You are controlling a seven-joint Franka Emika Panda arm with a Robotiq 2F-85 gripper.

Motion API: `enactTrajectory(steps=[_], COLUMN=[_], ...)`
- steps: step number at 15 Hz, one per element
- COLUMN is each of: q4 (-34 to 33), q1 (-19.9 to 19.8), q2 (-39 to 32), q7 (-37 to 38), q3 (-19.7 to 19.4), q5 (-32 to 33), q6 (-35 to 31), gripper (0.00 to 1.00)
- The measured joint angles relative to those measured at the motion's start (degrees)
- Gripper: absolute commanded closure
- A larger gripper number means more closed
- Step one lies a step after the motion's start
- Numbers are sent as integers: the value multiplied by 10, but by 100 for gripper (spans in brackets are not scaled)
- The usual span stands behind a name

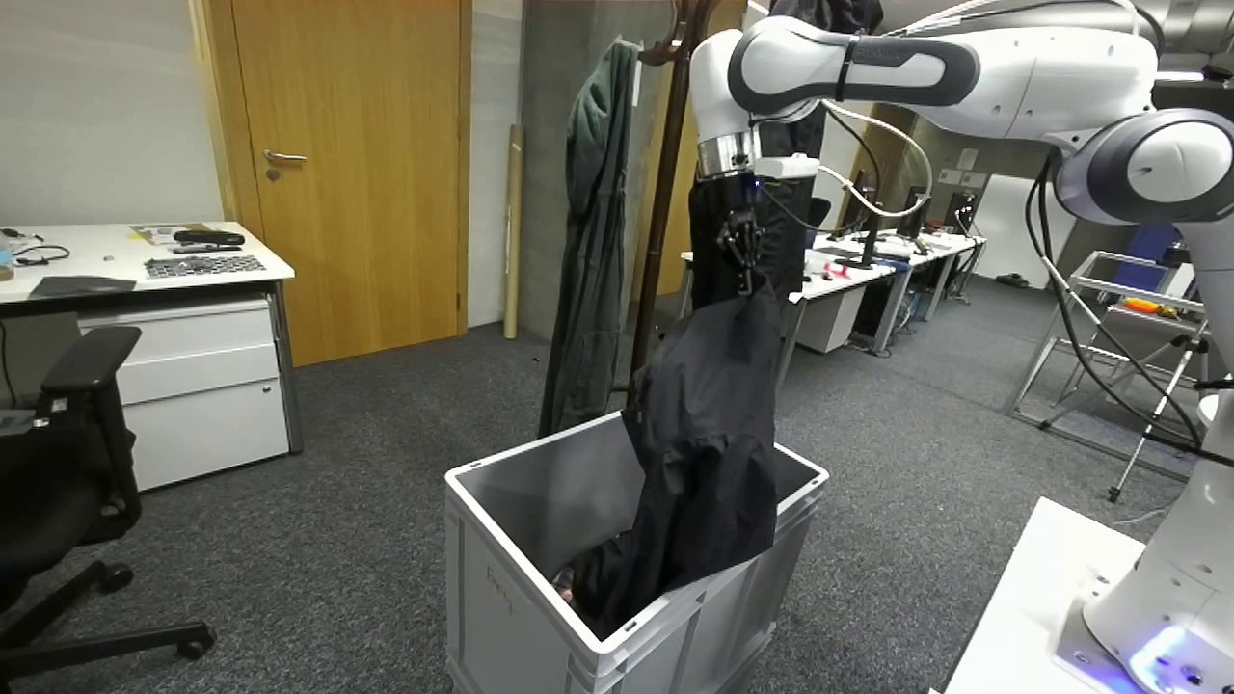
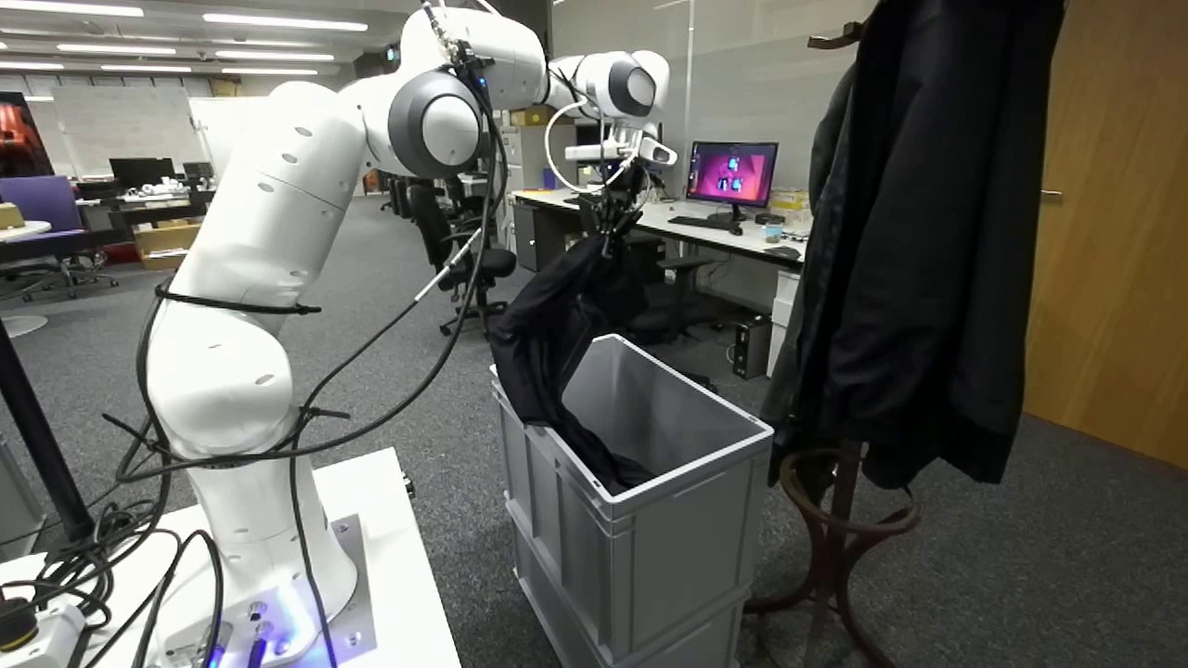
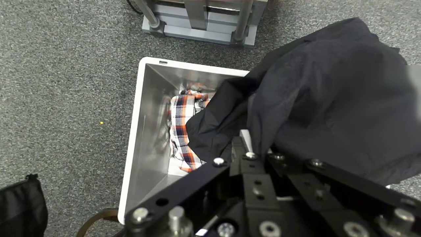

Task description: Put one black jersey in the grey container

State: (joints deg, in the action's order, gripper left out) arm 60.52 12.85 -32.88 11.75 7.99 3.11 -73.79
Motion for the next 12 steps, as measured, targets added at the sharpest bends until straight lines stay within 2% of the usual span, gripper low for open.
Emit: enactTrajectory(steps=[3,9,12], q4=[-12,-29,-40], q1=[0,0,0], q2=[-8,-10,-10], q7=[-8,-16,-17], q3=[5,13,18], q5=[-1,-1,-1], q6=[0,0,0], gripper=[42,1,0])
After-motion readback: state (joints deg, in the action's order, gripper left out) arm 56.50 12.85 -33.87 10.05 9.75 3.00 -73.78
